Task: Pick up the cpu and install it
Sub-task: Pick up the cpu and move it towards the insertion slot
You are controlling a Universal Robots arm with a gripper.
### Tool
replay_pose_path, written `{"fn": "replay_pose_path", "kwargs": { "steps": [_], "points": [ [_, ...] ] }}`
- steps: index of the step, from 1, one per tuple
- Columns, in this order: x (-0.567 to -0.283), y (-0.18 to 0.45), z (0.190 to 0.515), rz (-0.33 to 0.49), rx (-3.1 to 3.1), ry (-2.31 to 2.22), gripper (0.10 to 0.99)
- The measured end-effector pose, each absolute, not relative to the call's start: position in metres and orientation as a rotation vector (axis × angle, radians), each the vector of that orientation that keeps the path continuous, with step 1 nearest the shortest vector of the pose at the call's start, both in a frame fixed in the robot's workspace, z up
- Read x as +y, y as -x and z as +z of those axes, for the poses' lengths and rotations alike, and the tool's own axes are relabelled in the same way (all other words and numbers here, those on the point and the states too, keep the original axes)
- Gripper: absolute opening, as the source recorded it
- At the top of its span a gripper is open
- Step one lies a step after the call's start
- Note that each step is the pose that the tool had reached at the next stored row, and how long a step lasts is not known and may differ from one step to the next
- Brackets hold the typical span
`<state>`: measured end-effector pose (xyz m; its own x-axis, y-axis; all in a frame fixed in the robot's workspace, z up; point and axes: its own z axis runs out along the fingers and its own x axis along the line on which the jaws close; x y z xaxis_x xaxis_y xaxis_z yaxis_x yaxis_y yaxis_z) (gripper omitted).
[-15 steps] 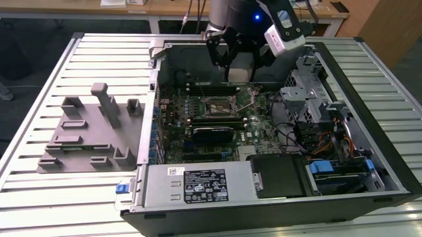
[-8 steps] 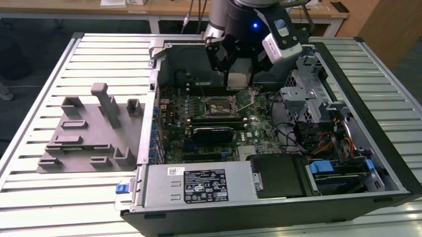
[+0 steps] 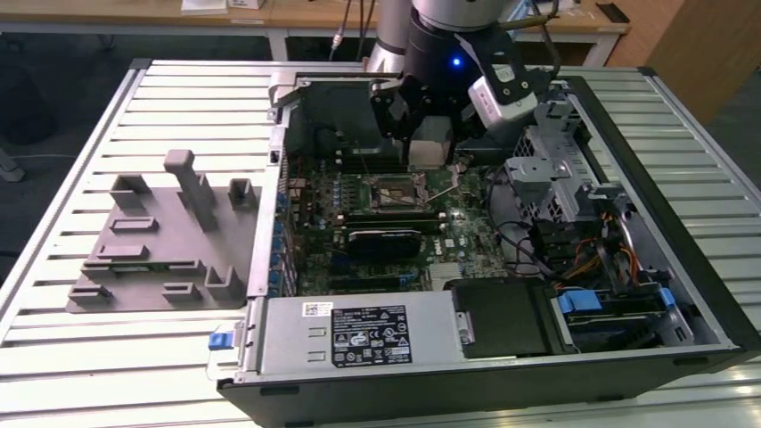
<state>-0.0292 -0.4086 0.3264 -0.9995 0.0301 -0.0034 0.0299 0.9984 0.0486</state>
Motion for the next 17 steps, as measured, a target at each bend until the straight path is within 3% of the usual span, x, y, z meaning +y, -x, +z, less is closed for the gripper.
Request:
{"fn": "replay_pose_path", "kwargs": {
  "steps": [17],
  "points": [
    [-0.384, 0.037, 0.292, 0.076, 3.135, -0.006, 0.541]
  ]
}}
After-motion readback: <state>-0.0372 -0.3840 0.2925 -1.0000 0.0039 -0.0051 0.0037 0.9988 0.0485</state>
